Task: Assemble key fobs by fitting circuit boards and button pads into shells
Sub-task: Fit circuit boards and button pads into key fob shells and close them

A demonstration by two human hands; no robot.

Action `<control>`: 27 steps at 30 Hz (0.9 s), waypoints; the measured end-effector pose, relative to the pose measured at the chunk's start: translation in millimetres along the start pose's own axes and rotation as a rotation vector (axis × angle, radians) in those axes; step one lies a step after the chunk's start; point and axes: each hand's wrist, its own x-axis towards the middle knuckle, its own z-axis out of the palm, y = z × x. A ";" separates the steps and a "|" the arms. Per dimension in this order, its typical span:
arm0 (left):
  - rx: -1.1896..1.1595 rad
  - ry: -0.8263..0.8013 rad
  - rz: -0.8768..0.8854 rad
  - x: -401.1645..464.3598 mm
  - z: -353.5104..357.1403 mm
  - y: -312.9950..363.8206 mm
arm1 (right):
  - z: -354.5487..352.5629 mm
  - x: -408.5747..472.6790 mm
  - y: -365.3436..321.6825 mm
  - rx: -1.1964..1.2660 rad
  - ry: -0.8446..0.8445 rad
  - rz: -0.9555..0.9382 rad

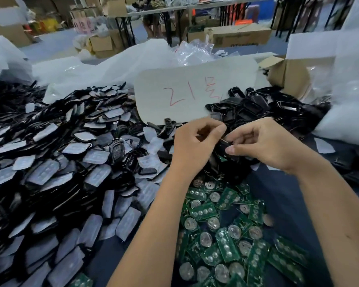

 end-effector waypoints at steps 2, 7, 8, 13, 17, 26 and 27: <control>-0.015 -0.032 -0.022 -1.3 -0.6 -1.3 | 0.9 0.4 0.6 0.018 0.009 -0.023; -0.177 -0.048 -0.105 -2.0 -2.2 -2.1 | 6.2 1.4 1.4 0.227 0.258 -0.060; -0.197 -0.057 -0.116 -2.1 -2.3 -2.2 | 8.8 2.5 1.0 0.282 0.316 -0.063; -0.268 -0.100 -0.135 -3.7 -4.6 -0.9 | 20.5 3.6 -0.5 0.303 0.390 -0.065; -0.365 -0.055 -0.175 -3.9 -3.9 0.2 | 26.6 5.7 -0.6 0.419 0.413 -0.045; -0.526 0.038 -0.324 -4.8 1.8 2.8 | 30.0 7.2 -1.7 0.723 0.333 0.005; -0.521 0.040 -0.332 -4.9 2.4 3.0 | 31.0 7.5 -1.8 0.727 0.347 0.016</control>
